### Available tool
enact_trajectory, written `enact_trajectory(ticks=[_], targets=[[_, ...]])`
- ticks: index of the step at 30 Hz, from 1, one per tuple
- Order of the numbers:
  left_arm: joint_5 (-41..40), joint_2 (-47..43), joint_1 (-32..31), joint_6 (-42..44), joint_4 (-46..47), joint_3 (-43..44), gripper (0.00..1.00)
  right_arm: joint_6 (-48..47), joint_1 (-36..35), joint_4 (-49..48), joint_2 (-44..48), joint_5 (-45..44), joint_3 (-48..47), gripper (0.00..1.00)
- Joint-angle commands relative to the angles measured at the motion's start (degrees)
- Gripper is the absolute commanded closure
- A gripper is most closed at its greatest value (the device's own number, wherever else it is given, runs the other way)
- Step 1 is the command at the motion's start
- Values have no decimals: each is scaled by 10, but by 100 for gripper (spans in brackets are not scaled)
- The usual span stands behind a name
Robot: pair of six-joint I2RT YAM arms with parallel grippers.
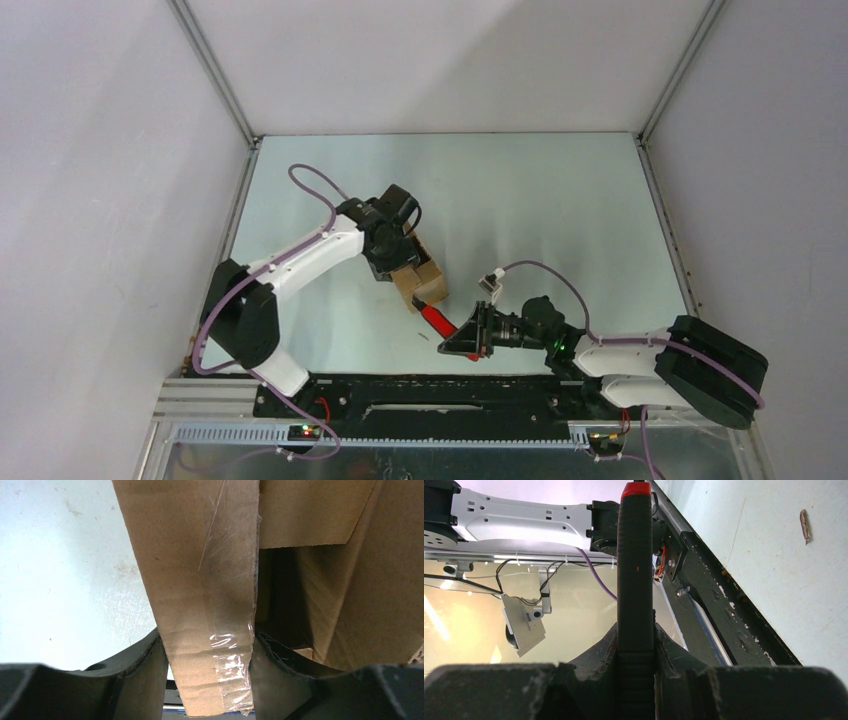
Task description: Unpack the express box
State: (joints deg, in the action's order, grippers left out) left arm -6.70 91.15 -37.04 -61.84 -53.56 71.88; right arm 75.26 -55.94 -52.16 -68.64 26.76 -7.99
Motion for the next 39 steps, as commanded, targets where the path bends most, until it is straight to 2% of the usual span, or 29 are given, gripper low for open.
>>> enact_trajectory(ticks=[1,16,39], targets=[[9,-34,-6,9,21,-19,78,6,-1,-49,-10,3,-21,100],[20,-49,-13,12,39,-35,80,25,-5,-103,-55,9,-26,100],[15,-47,-13,17,41,-36,83,16,-23,-57,-28,-4,-30,100]])
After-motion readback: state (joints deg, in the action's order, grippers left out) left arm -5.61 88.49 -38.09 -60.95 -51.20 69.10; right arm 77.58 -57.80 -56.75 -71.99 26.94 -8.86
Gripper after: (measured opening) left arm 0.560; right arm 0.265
